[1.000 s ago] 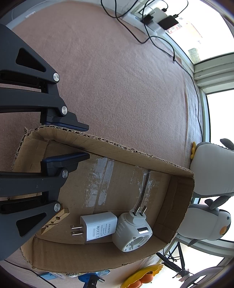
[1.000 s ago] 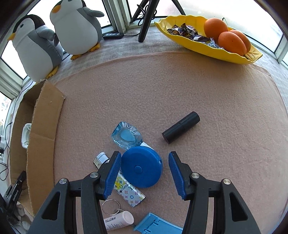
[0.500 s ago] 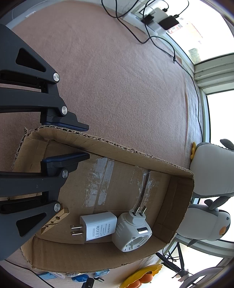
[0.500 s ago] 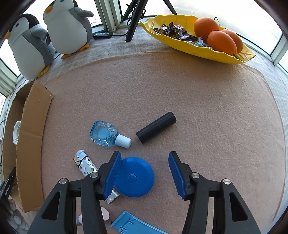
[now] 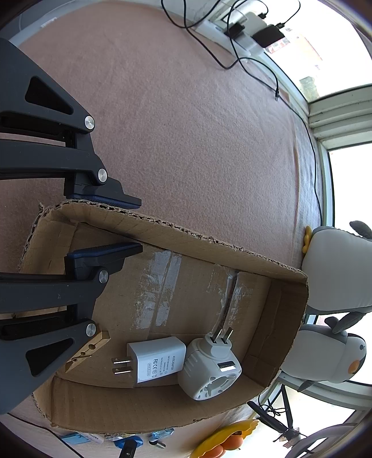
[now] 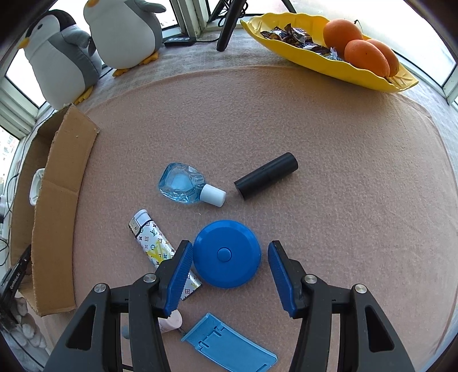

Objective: Organize rigid objects
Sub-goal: 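Move the right tool to the blue round tape measure and grasp it, then carry the blue tape measure into the box and release it with the right tool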

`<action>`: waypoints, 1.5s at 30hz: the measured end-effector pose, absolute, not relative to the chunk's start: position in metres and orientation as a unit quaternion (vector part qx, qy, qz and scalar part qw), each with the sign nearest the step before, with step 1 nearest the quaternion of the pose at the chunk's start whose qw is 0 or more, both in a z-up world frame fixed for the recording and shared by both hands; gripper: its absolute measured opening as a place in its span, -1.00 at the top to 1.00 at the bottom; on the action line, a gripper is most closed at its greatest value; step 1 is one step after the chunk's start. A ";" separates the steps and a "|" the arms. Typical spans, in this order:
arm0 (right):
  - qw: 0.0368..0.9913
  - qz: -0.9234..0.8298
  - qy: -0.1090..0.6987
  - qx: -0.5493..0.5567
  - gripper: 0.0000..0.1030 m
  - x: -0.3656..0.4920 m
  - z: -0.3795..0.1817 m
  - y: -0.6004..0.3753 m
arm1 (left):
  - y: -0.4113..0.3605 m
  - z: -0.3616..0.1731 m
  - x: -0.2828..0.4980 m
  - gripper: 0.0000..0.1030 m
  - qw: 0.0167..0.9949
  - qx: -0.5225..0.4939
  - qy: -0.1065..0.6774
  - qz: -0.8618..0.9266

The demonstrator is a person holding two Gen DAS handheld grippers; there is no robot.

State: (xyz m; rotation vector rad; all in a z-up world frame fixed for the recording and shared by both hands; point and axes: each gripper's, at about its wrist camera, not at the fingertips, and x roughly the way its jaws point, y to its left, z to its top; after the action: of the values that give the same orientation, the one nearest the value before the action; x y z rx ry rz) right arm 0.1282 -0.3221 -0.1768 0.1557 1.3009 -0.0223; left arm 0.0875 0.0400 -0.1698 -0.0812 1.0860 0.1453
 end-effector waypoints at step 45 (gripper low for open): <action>0.854 0.097 0.510 0.024 0.11 0.100 -0.093 -0.241 | 0.039 -0.170 0.088 0.56 0.853 -0.038 0.515 0.068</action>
State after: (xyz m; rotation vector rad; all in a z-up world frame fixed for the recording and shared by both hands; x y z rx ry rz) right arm 0.1002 -0.2406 -0.0933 0.0513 1.0735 0.2047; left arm 0.0875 0.0394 -0.1703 -0.0810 1.0845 0.1425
